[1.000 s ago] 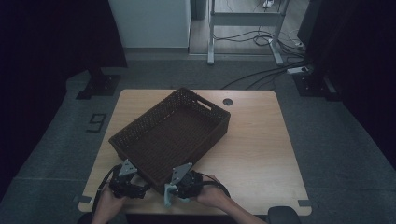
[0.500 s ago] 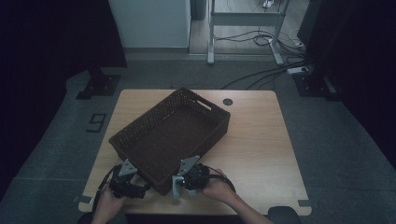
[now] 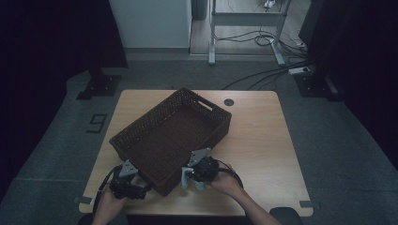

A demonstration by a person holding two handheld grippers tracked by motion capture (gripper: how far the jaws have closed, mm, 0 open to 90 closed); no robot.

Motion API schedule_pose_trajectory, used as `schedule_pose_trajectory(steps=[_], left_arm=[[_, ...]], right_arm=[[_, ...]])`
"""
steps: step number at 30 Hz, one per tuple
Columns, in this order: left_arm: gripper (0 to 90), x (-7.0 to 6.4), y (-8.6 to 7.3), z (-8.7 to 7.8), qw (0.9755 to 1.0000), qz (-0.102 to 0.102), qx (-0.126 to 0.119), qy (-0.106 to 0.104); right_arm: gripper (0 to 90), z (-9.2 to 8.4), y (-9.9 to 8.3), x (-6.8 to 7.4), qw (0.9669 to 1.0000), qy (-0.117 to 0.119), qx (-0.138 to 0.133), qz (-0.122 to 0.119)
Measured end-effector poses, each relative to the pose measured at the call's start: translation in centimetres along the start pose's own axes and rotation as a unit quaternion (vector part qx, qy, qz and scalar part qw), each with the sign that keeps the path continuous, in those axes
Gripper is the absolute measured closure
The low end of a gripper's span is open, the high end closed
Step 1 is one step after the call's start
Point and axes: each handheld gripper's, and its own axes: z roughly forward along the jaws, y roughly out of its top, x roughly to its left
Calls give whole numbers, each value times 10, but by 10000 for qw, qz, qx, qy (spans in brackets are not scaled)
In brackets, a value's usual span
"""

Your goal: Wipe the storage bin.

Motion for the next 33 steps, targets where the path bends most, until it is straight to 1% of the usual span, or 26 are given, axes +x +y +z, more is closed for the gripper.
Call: schedule_pose_trajectory(steps=[5, 7, 12, 25, 27, 33], left_arm=[[0, 0, 0, 0, 10000, 5, 7, 2], [0, 0, 0, 0, 10000, 4, 6, 2], [0, 0, 0, 0, 10000, 4, 7, 1], [0, 0, 0, 0, 10000, 2, 6, 2], [0, 0, 0, 0, 10000, 1, 6, 2], [0, 0, 0, 0, 10000, 1, 5, 3]], right_arm=[[730, -3, -4, -8, 9999, -85, 50, 104], [730, -5, -6, -12, 9997, -157, 70, 146], [730, -10, -11, -22, 9992, -272, 46, 298], [730, -17, -18, -36, 9978, -460, -4, 482], [730, -18, -19, -38, 9973, -492, 5, 539], [730, -22, -23, -48, 9961, -603, -42, 638]])
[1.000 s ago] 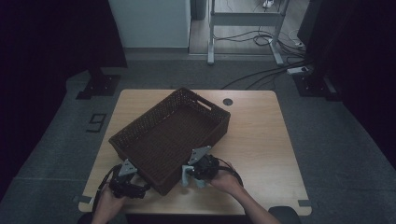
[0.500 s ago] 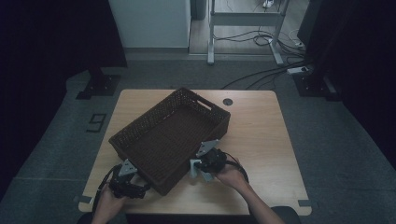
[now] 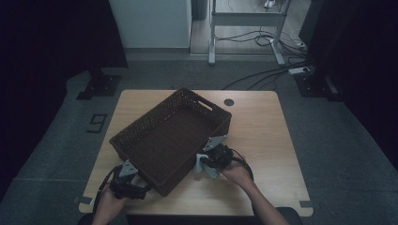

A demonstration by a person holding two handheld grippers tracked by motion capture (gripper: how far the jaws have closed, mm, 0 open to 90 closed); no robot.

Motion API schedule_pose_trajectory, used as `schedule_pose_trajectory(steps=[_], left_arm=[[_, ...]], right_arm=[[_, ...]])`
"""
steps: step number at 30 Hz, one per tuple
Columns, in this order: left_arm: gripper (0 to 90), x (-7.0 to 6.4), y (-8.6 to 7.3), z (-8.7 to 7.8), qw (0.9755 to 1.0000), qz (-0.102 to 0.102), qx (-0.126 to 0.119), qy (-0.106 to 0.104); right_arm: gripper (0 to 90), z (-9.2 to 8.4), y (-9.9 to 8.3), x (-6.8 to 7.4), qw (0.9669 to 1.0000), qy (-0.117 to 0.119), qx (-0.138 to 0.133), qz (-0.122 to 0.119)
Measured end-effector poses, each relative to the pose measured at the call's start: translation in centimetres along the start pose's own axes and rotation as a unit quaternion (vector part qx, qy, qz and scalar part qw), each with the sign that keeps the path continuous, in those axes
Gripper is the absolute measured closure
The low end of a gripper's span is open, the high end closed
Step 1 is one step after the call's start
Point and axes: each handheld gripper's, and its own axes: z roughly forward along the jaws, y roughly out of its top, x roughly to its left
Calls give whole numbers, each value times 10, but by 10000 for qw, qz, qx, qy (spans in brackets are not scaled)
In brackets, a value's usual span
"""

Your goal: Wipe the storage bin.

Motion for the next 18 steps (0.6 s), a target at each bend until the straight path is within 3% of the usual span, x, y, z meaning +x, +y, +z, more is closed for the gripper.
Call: schedule_pose_trajectory(steps=[18], left_arm=[[0, 0, 0, 0, 10000, -5, -5, -6]], right_arm=[[731, -6, -11, -31, 9986, -350, -25, 383]])
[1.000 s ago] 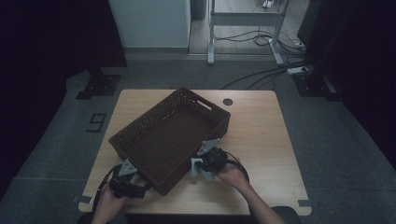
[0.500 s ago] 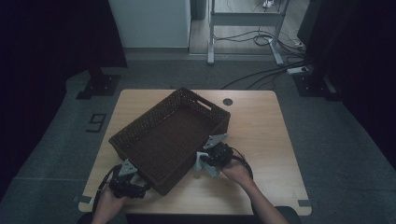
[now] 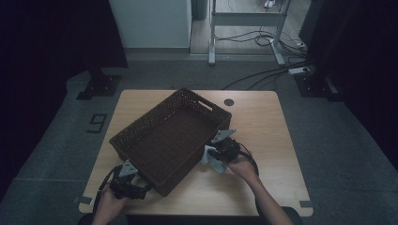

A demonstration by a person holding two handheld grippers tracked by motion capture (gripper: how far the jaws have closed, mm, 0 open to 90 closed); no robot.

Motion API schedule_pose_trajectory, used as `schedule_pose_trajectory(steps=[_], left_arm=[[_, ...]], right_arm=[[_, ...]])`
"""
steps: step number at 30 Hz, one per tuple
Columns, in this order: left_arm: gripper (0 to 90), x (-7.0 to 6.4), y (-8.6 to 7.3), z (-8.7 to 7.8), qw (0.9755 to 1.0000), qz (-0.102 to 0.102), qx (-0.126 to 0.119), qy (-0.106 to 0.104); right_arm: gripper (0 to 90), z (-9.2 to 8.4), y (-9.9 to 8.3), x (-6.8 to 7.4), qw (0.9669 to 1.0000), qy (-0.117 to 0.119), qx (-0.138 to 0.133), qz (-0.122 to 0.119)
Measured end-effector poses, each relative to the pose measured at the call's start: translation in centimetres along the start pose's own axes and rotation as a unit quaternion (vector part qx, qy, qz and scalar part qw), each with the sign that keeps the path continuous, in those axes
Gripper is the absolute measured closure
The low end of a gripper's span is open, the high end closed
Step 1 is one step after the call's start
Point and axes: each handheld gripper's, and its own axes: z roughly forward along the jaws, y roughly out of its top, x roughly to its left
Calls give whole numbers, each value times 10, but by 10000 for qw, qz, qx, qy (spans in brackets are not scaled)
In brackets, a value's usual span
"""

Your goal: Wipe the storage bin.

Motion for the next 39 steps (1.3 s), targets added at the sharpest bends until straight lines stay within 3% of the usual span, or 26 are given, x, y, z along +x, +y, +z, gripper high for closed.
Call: schedule_pose_trajectory(steps=[7, 21, 39], left_arm=[[0, 0, 0, 0, 10000, -1, -2, -1], [0, 0, 0, 0, 10000, -5, -1, -11], [0, 1, 0, 0, 10000, -17, -1, -23]], right_arm=[[731, -1, -1, -10, 9999, -102, -23, 34], [731, -6, -8, -40, 9987, -384, -86, 335], [731, -7, -15, -81, 9945, -804, -64, 669]])
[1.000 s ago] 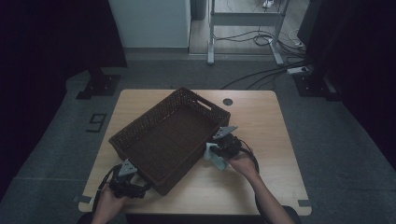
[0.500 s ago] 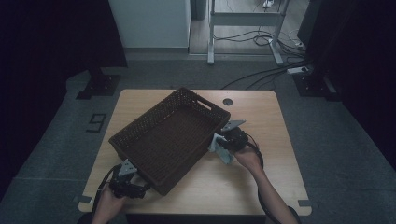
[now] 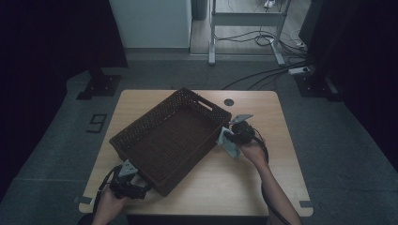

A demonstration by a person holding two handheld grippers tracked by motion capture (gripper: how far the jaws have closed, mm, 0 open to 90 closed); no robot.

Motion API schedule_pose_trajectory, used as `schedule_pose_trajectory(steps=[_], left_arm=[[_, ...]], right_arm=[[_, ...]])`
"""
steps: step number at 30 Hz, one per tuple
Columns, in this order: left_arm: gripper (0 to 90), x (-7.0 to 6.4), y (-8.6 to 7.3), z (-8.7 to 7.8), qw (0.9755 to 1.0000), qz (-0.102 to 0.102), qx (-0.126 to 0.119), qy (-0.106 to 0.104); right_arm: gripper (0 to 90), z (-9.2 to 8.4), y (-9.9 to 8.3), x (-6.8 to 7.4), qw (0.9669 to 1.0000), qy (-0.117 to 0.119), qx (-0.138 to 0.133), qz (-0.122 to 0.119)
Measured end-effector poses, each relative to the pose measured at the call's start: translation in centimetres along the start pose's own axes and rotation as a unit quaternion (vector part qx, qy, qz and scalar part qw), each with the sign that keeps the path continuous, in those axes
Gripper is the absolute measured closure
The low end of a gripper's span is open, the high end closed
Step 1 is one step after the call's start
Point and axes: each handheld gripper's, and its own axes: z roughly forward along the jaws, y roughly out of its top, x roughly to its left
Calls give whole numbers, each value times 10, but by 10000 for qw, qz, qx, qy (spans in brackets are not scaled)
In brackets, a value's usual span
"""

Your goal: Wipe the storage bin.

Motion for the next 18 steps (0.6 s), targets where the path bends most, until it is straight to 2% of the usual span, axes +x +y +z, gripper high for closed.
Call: schedule_pose_trajectory(steps=[14, 18], left_arm=[[0, 0, 0, 0, 10000, 7, 0, 2], [0, 0, 0, 0, 10000, 7, -1, 2]], right_arm=[[731, 2, 1, -25, 9994, -300, -8, 166], [731, 3, 1, -30, 9993, -315, -18, 209]])
